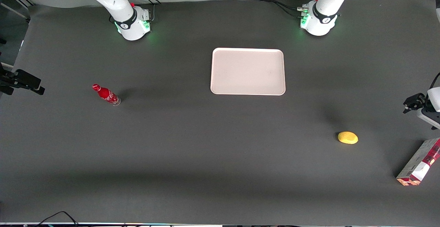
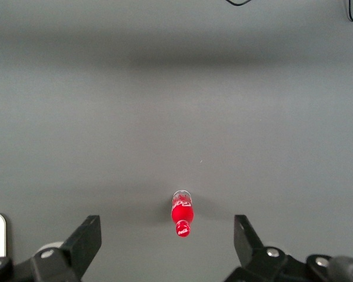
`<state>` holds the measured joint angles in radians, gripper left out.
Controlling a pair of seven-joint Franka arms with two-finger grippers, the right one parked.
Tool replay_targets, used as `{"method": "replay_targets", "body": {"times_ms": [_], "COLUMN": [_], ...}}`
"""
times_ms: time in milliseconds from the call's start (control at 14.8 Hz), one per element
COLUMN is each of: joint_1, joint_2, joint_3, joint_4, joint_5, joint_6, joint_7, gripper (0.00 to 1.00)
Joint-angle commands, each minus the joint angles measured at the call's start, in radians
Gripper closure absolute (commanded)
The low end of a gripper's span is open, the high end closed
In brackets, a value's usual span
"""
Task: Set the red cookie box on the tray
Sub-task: 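Lower the open left gripper over the box's end and close it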
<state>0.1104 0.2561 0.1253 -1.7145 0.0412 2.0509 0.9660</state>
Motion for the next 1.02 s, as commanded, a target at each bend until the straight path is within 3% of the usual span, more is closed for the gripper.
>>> {"method": "replay_targets", "body": {"times_ms": [0, 339, 542, 610, 949], "joint_1": [0.054, 0.121, 0.153, 0.166, 0.219], "joint_2": [0.141, 0.276, 0.382, 0.417, 0.526], "joint_3": [-0.001, -0.001, -0.001, -0.001, -0.001], "joint_4": [0.137, 0.204, 0.269, 0.3, 0.32], "joint_5": [-0.033, -0.095, -0.24, -0.257, -0.265], "joint_6": [0.064, 0.237, 0.288, 0.293, 0.376], "joint_7": [0.163, 0.315, 0.491, 0.517, 0.588], "gripper": [0.0, 0.0, 0.0, 0.0, 0.0]}}
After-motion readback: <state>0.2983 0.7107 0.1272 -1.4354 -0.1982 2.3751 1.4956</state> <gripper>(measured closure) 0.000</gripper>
